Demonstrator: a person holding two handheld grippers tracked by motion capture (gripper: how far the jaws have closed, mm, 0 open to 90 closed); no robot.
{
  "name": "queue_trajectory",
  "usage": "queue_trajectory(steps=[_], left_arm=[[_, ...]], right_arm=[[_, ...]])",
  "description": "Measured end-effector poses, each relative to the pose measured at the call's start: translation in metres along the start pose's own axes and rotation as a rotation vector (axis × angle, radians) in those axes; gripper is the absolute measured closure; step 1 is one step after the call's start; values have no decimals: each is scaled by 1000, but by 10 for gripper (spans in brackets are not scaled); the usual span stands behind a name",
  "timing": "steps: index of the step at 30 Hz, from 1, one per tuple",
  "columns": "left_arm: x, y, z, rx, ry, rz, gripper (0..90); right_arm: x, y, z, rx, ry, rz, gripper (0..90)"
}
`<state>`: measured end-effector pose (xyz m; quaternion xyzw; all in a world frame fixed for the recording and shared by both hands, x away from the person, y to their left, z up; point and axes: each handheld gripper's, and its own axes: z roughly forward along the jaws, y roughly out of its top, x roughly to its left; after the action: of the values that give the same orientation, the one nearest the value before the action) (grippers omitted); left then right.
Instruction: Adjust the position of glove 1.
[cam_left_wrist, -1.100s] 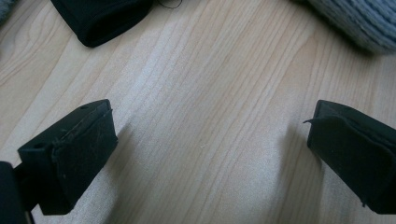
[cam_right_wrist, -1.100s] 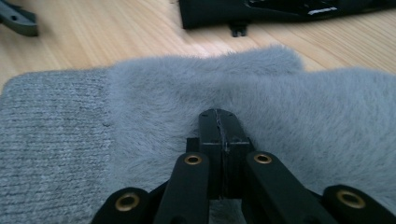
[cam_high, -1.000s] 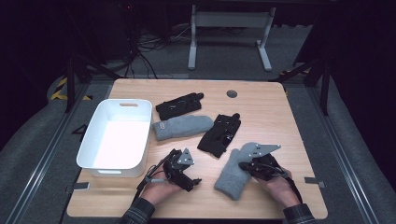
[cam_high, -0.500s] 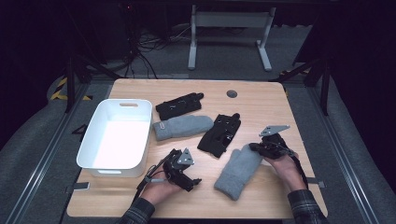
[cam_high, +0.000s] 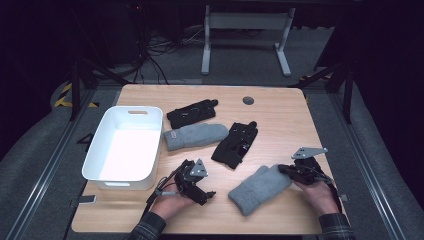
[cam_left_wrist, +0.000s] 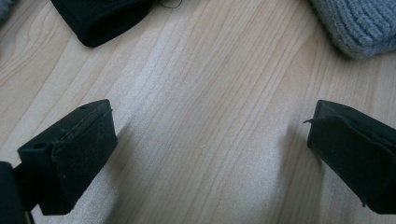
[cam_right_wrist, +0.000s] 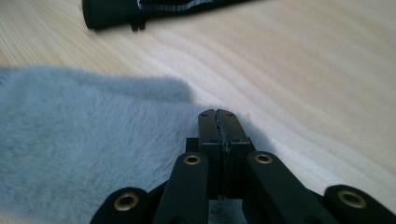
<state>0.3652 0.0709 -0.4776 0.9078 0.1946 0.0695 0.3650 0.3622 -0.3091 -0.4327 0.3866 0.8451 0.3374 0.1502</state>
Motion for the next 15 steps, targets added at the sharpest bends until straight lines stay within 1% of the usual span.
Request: queue_trajectory(steps=[1,2,4,6,7,8,11,15], left_arm=[[0,0,0,0,0,0,16],[0,0,0,0,0,0,16],[0,0,0,0,0,-1,16],[0,0,0,-1,0,-1,16],[0,0,0,-1,0,-1,16],[0,0,0,0,0,0,16],[0,0,0,0,-1,0,16],[0,0,0,5,2,7,7]], right_arm=[[-2,2,-4,-31,1,8,876],[-5,3,-6,-50,-11,14,817],[-13,6,-6,-61,-30,28,777],[-21,7,-3,-65,-58,42,696],[-27,6,-1,-64,-78,49,631],[-33,5,0,-71,-100,60,577],[-46,0,4,-93,-142,98,461],[-59,-9,9,-111,-188,141,343]])
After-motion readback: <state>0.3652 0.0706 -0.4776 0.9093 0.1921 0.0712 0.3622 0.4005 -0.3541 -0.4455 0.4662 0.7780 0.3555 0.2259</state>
